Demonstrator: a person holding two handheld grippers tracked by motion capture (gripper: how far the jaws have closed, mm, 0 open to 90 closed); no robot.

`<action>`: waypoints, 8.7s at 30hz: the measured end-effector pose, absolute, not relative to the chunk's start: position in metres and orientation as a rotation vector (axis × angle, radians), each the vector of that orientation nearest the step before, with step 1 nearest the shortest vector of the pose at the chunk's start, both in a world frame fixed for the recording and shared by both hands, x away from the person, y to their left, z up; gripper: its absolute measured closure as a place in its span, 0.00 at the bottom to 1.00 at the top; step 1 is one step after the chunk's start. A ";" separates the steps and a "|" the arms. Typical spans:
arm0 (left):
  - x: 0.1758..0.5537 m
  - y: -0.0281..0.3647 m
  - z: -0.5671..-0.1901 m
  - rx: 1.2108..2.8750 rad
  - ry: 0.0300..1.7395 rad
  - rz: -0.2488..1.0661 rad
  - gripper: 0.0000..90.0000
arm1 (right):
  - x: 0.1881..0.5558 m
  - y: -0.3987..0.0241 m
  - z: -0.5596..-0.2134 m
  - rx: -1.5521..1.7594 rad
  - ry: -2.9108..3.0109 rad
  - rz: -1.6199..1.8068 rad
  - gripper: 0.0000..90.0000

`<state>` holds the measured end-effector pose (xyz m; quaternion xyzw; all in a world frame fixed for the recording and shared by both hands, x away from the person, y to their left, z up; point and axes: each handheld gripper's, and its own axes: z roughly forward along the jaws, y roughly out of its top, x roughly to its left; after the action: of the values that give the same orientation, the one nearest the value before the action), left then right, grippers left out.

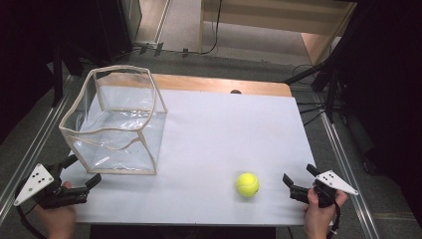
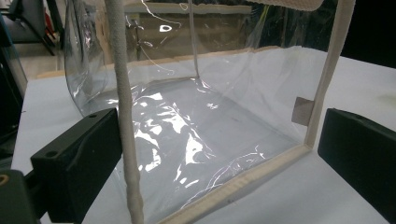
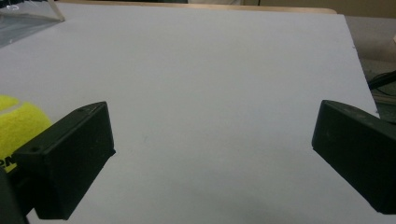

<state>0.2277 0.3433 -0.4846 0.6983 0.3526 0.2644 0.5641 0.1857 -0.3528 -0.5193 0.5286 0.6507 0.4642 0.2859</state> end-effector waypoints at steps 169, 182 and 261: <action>0.227 0.343 -0.485 1.654 0.823 0.630 0.00 | 0.268 -0.137 -0.461 1.011 2.665 0.917 0.26; 0.227 0.343 -0.485 1.646 0.826 0.628 0.00 | 0.278 -0.108 -0.458 0.971 2.697 0.941 0.26; 0.228 0.343 -0.484 1.638 0.823 0.621 0.00 | 0.321 -0.034 -0.394 0.779 2.708 1.085 0.26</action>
<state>0.2277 0.3430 -0.4845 0.6971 0.3500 0.2644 0.5671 0.3213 -0.0343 -0.3941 0.2576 0.8951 0.3587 0.0611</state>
